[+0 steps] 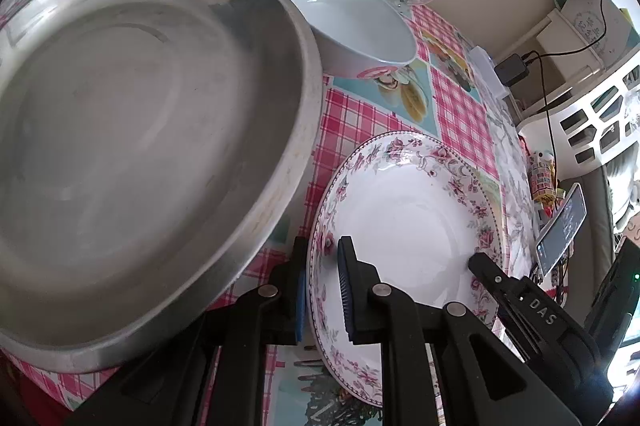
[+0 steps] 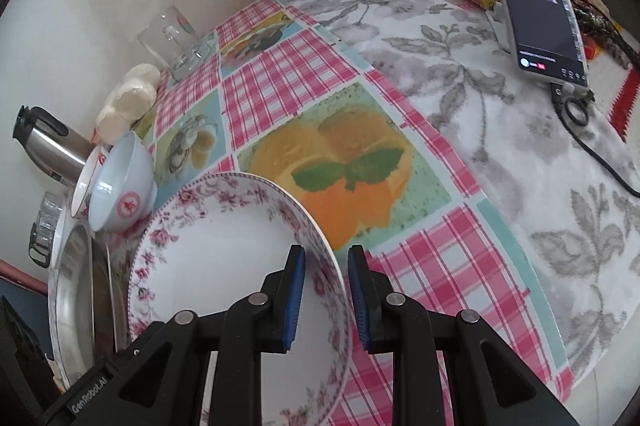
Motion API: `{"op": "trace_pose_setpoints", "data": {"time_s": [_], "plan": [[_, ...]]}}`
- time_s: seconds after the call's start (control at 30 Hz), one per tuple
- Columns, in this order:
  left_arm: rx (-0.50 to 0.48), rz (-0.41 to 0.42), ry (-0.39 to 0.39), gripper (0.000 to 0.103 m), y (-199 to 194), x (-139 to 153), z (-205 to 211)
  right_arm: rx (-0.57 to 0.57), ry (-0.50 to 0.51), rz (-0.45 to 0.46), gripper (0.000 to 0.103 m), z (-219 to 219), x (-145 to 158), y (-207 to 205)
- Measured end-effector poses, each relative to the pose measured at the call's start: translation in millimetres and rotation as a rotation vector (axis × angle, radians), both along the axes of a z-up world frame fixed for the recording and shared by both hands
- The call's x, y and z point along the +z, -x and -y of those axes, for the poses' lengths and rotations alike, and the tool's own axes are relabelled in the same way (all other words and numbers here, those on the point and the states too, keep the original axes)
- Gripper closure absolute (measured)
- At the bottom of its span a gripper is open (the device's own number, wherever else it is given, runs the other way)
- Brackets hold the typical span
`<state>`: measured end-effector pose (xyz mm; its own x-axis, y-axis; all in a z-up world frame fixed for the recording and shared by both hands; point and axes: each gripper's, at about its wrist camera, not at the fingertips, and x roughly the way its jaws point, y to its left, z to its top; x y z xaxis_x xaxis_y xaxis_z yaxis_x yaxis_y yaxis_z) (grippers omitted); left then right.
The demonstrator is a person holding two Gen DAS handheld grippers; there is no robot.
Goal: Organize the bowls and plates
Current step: 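Lift the floral plate with both grippers toward the steel basin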
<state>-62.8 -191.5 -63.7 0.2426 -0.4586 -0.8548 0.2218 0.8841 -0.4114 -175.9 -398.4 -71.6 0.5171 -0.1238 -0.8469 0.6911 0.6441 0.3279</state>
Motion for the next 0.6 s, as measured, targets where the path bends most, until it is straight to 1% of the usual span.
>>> {"op": "trace_pose_setpoints", "data": {"time_s": [0.1, 0.23, 0.4, 0.5, 0.6], "plan": [[-0.008, 0.011, -0.006, 0.087, 0, 0, 1, 0.021, 0.051, -0.017, 0.077, -7, 2, -4], [-0.032, 0.021, -0.028, 0.087, 0, 2, 3, 0.03, 0.05, -0.009, 0.079, -8, 2, -1], [-0.063, -0.001, -0.021, 0.088, -1, 2, 3, 0.026, 0.028, 0.008, 0.081, -6, 4, 6], [-0.083, -0.002, -0.02, 0.088, 2, 4, 5, 0.022, 0.036, 0.03, 0.081, -5, 11, 11], [-0.095, -0.009, -0.004, 0.088, 3, 5, 5, 0.013, 0.041, 0.057, 0.088, -1, 17, 18]]}}
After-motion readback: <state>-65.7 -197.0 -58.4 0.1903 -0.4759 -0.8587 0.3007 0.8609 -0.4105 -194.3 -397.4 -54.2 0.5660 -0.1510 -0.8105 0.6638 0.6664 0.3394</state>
